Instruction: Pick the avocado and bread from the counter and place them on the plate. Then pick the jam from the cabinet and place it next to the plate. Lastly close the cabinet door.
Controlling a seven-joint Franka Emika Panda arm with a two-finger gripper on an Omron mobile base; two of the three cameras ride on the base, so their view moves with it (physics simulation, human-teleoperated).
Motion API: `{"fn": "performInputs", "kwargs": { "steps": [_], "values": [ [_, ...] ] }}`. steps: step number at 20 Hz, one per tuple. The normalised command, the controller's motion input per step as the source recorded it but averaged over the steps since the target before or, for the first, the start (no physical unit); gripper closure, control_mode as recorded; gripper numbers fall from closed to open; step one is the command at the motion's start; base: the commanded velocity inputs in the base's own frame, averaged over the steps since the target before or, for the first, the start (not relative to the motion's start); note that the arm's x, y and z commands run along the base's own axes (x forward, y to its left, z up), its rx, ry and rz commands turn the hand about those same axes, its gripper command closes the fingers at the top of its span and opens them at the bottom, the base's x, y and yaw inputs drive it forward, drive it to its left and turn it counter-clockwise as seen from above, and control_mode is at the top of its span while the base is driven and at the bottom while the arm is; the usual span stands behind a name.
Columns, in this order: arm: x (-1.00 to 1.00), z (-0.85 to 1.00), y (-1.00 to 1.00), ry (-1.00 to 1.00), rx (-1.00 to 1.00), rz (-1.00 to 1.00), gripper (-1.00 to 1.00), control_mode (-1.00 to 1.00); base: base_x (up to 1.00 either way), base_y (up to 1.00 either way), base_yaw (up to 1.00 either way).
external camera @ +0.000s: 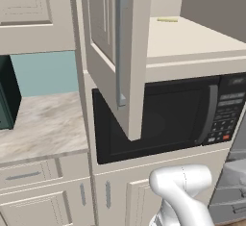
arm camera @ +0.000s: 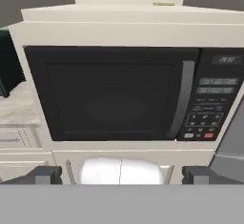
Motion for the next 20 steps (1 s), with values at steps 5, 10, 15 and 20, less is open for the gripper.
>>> {"fn": "performInputs", "kwargs": {
  "steps": [5,10,15,20],
  "values": [
    [-0.48,-0.02,0.63,-0.08,-0.16,0.00,-1.00,-1.00,0.00,0.00,0.00],
    [-0.31,0.00,0.73,-0.14,-0.11,-0.04,-1.00,-1.00,0.00,0.00,0.00],
    [-0.04,0.00,0.93,-0.13,-0.05,-0.06,-1.00,-1.00,0.00,0.00,0.00],
    [0.00,0.00,1.00,-0.04,-0.10,-0.08,-1.00,-1.00,0.00,0.00,0.00]
  ]
}}
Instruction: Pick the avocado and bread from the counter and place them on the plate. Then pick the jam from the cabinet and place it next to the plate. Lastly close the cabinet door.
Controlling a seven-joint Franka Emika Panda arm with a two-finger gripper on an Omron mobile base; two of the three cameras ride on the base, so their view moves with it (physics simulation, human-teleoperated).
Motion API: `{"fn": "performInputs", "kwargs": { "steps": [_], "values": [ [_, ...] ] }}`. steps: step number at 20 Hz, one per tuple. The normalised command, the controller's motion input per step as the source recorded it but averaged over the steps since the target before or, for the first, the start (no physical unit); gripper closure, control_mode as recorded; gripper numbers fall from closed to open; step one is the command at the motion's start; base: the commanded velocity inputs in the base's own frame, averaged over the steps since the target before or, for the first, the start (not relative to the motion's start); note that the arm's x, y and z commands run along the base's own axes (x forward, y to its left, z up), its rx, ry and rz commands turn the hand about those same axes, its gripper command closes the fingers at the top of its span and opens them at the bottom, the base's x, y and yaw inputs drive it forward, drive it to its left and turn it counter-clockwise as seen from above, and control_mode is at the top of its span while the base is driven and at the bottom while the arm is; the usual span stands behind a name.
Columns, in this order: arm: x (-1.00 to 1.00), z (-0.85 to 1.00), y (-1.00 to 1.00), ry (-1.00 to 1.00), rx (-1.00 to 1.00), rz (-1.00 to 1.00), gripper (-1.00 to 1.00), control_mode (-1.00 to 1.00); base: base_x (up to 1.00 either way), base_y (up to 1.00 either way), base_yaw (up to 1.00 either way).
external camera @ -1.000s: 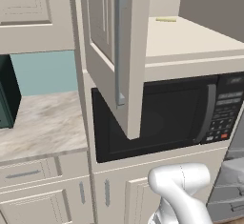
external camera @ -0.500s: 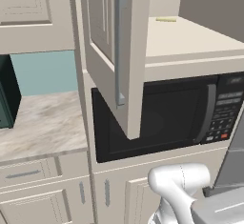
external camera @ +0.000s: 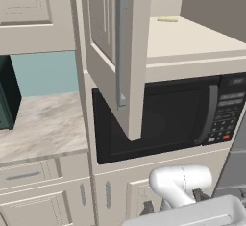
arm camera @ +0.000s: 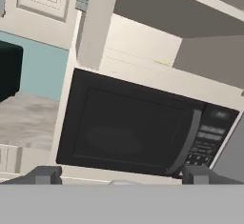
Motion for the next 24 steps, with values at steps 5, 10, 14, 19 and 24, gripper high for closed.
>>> {"fn": "performInputs", "kwargs": {
  "steps": [5,10,14,19,24],
  "values": [
    [0.00,0.00,1.00,0.00,-0.12,-0.09,-1.00,-1.00,0.00,0.00,0.00],
    [0.16,0.00,1.00,0.05,-0.19,-0.09,-1.00,-1.00,0.00,0.00,0.00],
    [0.35,-0.01,0.96,0.07,-0.30,-0.15,-1.00,-1.00,0.00,0.00,0.00],
    [0.45,-0.01,0.79,0.06,-0.30,-0.25,-1.00,-1.00,0.00,0.00,0.00],
    [0.55,-0.05,0.46,0.11,-0.35,-0.34,-1.00,-1.00,0.00,0.00,0.00]
  ]
}}
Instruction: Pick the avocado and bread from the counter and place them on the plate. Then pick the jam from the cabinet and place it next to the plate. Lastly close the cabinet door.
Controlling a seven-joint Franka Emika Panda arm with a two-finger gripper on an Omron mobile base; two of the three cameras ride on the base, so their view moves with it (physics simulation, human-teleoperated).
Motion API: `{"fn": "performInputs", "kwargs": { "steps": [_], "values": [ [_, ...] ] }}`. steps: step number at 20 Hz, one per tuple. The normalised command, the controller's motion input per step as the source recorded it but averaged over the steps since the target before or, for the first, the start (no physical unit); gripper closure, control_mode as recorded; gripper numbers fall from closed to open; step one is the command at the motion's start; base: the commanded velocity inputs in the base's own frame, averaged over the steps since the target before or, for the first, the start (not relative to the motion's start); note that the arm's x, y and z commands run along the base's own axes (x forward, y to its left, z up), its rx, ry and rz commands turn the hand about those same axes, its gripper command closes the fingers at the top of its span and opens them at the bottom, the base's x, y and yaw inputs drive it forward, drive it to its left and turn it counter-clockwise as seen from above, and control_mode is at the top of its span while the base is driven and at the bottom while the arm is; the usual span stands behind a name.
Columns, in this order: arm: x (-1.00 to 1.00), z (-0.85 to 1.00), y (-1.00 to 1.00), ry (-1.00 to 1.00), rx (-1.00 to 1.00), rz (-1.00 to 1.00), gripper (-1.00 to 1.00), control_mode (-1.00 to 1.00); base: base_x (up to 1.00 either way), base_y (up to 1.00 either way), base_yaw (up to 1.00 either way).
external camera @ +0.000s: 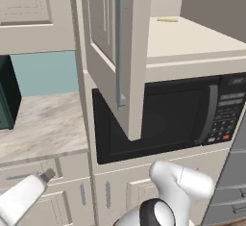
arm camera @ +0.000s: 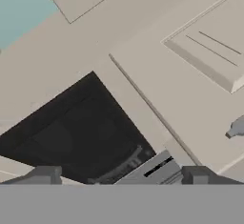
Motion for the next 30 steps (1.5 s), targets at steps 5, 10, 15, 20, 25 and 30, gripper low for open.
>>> {"fn": "performInputs", "kwargs": {
  "steps": [5,10,15,20,25,30],
  "values": [
    [0.76,-0.07,0.12,0.15,-0.36,-0.35,-1.00,-1.00,0.00,0.00,0.00],
    [0.65,-0.03,0.12,0.18,-0.31,-0.28,-1.00,-1.00,0.00,0.00,0.00],
    [0.03,0.02,0.00,0.07,-0.19,-0.12,-1.00,-1.00,0.00,0.00,0.00],
    [0.02,0.12,-0.02,0.10,-0.16,-0.16,-1.00,-1.00,0.00,0.00,0.00],
    [0.22,0.08,-0.17,0.21,-0.04,-0.23,-1.00,-1.00,0.00,0.00,0.00],
    [0.13,0.01,-0.34,0.19,0.00,-0.21,-1.00,-1.00,0.00,0.00,0.00]
  ]
}}
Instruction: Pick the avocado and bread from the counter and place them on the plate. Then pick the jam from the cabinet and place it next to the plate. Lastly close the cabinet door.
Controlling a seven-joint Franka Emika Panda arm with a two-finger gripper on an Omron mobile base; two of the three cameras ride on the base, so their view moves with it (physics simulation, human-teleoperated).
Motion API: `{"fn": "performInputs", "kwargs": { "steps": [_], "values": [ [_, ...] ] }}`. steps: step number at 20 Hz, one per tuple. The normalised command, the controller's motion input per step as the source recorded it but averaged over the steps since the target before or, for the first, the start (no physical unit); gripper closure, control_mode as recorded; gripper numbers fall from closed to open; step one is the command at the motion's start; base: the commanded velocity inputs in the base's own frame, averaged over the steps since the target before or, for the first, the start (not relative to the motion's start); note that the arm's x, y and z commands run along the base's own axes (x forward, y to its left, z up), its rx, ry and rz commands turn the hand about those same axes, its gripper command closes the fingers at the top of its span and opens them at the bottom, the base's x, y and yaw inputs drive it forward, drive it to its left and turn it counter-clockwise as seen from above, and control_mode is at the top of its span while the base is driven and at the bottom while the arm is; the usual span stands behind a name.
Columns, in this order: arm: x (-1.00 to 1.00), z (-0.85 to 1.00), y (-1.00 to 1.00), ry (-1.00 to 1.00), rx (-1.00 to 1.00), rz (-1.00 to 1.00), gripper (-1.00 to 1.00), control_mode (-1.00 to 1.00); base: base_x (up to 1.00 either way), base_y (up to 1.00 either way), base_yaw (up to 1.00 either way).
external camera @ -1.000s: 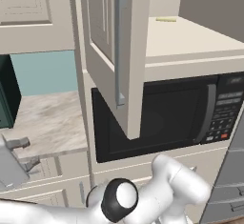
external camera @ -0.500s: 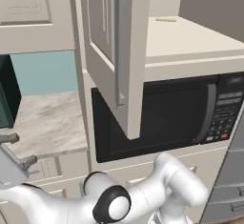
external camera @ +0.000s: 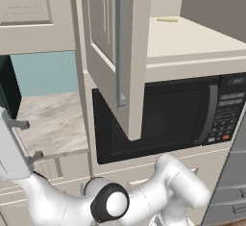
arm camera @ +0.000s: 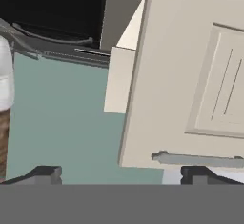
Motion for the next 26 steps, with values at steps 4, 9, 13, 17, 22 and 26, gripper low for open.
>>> {"fn": "performInputs", "kwargs": {
  "steps": [4,9,13,17,22,26],
  "values": [
    [0.08,0.08,-0.42,0.24,0.00,-0.16,-1.00,-1.00,0.00,0.00,0.00],
    [0.02,0.13,-0.37,0.28,0.00,-0.06,-1.00,-1.00,0.00,0.00,0.00],
    [0.00,0.01,-0.21,0.24,0.00,0.04,-1.00,-1.00,0.00,0.00,0.00],
    [0.00,0.01,-0.13,0.21,0.00,0.15,-1.00,-1.00,0.00,0.00,0.00],
    [0.01,0.14,-0.15,0.17,0.01,0.20,-1.00,-1.00,0.00,0.00,0.00],
    [0.00,0.26,-0.17,0.12,0.03,0.20,-1.00,-1.00,0.00,0.00,0.00]
  ]
}}
